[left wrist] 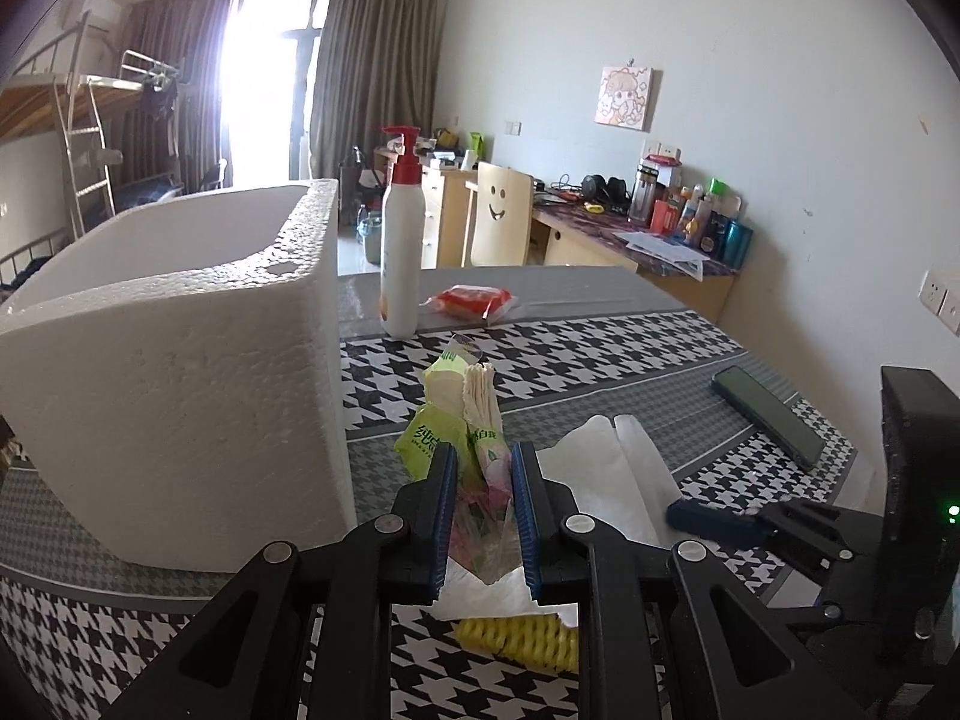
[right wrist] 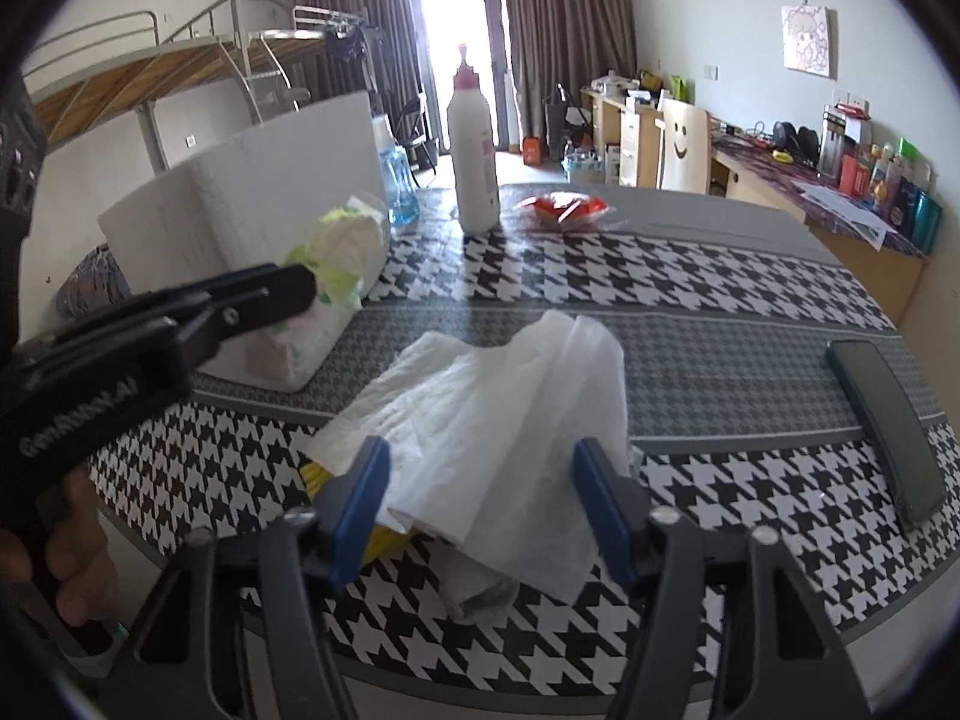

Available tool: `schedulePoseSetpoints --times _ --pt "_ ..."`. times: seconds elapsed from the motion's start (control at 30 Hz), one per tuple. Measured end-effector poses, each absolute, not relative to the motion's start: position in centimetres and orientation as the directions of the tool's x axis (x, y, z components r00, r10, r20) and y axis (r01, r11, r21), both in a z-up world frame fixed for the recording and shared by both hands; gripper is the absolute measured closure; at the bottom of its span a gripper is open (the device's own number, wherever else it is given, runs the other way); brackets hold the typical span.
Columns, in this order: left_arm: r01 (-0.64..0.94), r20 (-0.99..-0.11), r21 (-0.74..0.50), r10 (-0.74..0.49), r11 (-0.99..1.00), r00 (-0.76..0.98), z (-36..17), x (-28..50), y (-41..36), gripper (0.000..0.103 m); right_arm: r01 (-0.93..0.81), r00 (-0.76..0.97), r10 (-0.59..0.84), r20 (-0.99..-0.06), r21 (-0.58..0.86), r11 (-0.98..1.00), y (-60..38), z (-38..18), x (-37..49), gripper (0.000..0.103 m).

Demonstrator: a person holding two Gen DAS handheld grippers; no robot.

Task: Organize soft objects
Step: 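Close right gripper on the white tissue while left gripper closes on the flower bag, then lift the tissue with right gripper while left gripper lifts the flower bag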

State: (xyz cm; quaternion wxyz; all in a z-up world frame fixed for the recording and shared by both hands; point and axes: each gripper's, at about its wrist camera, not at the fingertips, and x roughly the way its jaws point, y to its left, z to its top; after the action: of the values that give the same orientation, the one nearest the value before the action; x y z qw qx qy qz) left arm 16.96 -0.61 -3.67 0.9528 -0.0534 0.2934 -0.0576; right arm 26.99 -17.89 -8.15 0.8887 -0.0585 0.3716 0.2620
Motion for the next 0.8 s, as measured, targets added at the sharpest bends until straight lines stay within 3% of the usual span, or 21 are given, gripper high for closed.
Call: schedulePoseSetpoints --times 0.33,0.43,0.8 --pt "0.075 -0.534 -0.133 -0.136 0.988 0.834 -3.2 16.2 -0.6 0.083 -0.516 0.578 0.420 -0.700 0.086 0.852 -17.7 -7.8 26.4 0.093" --pt "0.072 -0.525 -0.132 -0.132 0.989 0.841 -2.9 15.8 -0.5 0.083 -0.518 0.577 0.432 -0.693 0.099 0.850 -17.9 -7.3 26.1 0.098" --pt "0.053 -0.482 -0.128 -0.109 0.990 0.869 -1.2 13.9 0.7 0.083 -0.542 0.633 0.486 -0.603 0.103 0.834 -18.1 -3.3 24.5 0.098"
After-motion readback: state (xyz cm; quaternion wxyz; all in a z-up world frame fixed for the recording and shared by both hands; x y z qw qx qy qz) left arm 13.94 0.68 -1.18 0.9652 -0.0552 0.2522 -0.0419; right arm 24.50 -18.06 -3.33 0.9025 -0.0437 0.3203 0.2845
